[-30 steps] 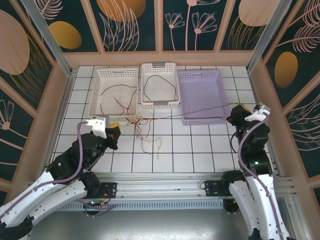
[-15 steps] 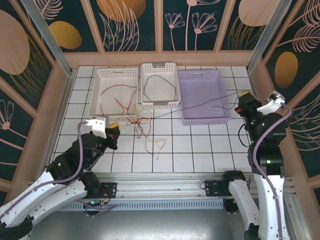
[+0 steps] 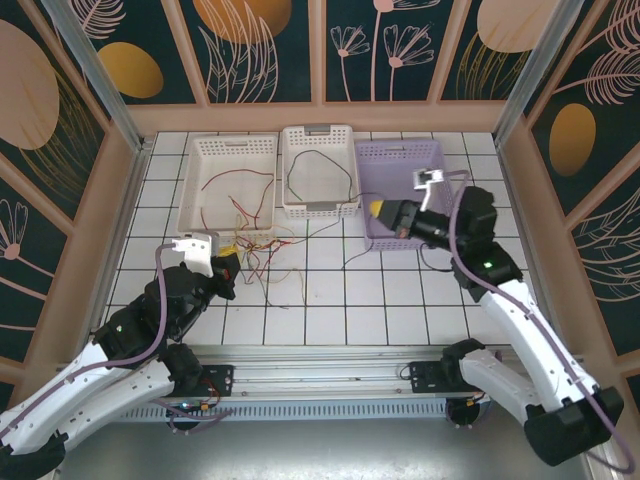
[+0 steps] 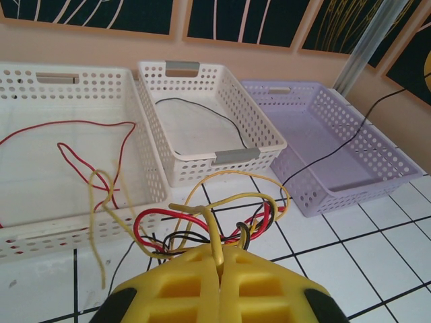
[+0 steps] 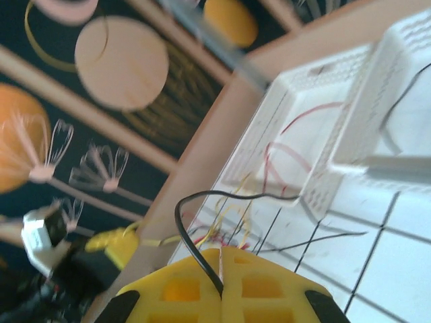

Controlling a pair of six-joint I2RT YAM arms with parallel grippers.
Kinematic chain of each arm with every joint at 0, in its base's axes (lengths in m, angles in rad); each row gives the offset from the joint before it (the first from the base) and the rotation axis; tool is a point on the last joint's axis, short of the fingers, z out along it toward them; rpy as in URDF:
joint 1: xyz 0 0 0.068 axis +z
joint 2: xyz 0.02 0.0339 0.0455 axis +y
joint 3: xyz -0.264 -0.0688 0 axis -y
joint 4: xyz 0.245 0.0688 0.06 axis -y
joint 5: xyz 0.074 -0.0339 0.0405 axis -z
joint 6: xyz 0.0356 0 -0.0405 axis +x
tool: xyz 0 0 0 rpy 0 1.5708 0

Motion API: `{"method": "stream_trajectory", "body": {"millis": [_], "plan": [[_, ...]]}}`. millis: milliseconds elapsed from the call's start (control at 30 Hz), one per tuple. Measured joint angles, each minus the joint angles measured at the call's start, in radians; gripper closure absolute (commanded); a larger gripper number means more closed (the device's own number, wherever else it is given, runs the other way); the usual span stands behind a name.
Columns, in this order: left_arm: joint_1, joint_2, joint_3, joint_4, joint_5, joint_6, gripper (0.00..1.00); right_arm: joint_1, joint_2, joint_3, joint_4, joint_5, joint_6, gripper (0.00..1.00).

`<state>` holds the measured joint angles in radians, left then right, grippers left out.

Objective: Untangle the cables

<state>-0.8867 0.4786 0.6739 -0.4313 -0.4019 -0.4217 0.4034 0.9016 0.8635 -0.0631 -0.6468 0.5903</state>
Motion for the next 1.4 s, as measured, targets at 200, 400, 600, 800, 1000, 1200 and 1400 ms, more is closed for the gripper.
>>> {"method": "stream_trajectory", "body": {"millis": [200,400,600,800,1000,1200,1400], "plan": [[0.0,0.0,-0.001,0.0,0.0,0.0,1.0,0.135,0.141,-0.016,0.009,0.102,-0.075,1.0],[0.0,-0.001,-0.001,0.0,0.0,0.0,1.0,0.258,0.313,-0.05,0.045,0.208,-0.118,1.0],[0.0,-0.001,-0.002,0.0,0.0,0.0,1.0,0.32,0.43,-0.102,0.182,0.24,-0.141,0.94],[0.0,-0.003,-0.003,0.0,0.0,0.0,1.0,0.41,0.503,-0.146,0.357,0.264,-0.173,0.9],[0.0,-0.005,-0.006,0.0,0.0,0.0,1.0,0.46,0.58,-0.175,0.51,0.262,-0.173,0.87],[0.0,-0.005,-0.006,0.0,0.0,0.0,1.0,0.492,0.617,-0.193,0.616,0.267,-0.158,0.8],[0.0,-0.005,-0.006,0.0,0.0,0.0,1.0,0.513,0.644,-0.193,0.668,0.326,-0.144,0.72]]}}
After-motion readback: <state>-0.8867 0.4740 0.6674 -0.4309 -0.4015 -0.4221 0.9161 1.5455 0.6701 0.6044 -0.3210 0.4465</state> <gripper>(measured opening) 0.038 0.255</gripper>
